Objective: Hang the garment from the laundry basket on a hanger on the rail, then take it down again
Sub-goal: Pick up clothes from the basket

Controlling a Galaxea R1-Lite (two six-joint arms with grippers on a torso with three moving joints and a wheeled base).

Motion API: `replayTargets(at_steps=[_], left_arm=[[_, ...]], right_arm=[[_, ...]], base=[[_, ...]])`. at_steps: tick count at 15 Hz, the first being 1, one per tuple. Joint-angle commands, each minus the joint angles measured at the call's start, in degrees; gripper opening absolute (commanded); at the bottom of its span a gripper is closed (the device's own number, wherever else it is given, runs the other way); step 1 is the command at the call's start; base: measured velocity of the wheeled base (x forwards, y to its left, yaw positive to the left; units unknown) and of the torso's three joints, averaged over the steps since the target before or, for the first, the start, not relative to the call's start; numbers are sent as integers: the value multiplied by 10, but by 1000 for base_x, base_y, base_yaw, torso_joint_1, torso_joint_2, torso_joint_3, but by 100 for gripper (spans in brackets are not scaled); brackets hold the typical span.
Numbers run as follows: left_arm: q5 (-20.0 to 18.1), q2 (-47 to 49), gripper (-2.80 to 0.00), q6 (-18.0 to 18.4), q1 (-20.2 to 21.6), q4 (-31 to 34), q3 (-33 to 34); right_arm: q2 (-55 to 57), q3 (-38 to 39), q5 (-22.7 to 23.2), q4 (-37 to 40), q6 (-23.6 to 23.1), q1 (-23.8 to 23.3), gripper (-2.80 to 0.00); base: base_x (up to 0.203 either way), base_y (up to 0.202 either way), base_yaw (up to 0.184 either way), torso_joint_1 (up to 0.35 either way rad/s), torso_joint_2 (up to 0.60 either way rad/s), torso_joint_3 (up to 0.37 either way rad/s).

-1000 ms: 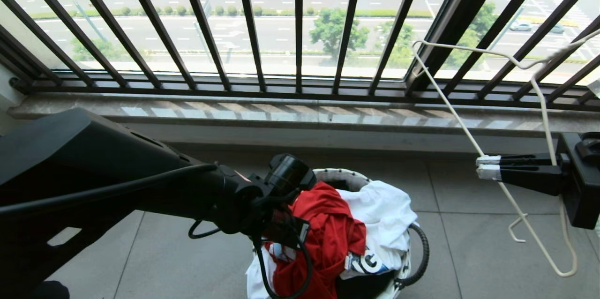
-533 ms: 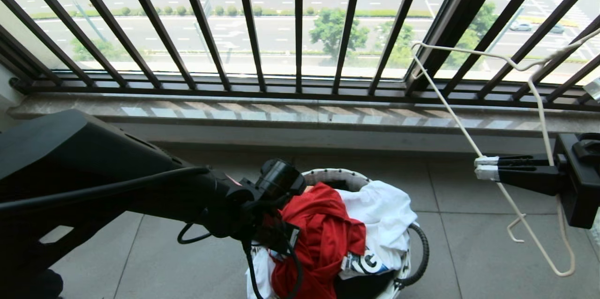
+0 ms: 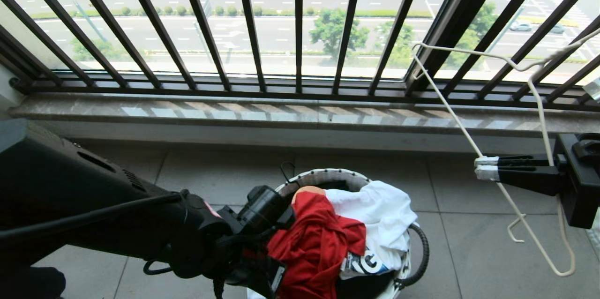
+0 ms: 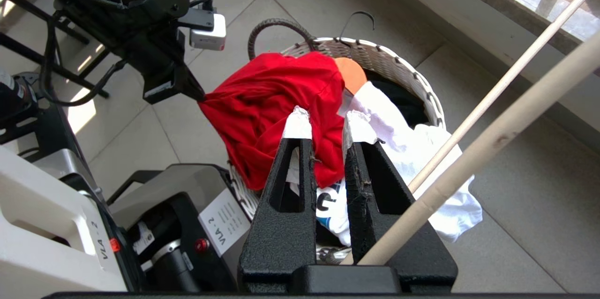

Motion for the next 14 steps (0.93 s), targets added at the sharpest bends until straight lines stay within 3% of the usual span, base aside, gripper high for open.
replayTargets(at_steps=[1, 5, 8, 11, 14], left_arm=[[-8, -38, -280, -2, -36, 1, 48], [-22, -50, -280, -10, -78, 0, 106], [-22, -67, -280, -15, -80, 0, 123], [-19, -62, -280, -16, -75, -1, 131], [-16, -56, -280, -22, -33, -5, 123]], right_arm=[[0, 0, 3, 0, -2, 0, -280], [1, 0, 2, 0, -2, 0, -280], [1, 0, 2, 0, -1, 0, -280], [4, 0, 2, 0, -2, 0, -280], [5, 0, 2, 0, -2, 0, -280]], base=[[0, 0, 0, 0, 0, 0], [0, 0, 0, 0, 0, 0], [0, 0, 0, 0, 0, 0], [0, 0, 0, 0, 0, 0], [0, 0, 0, 0, 0, 0]])
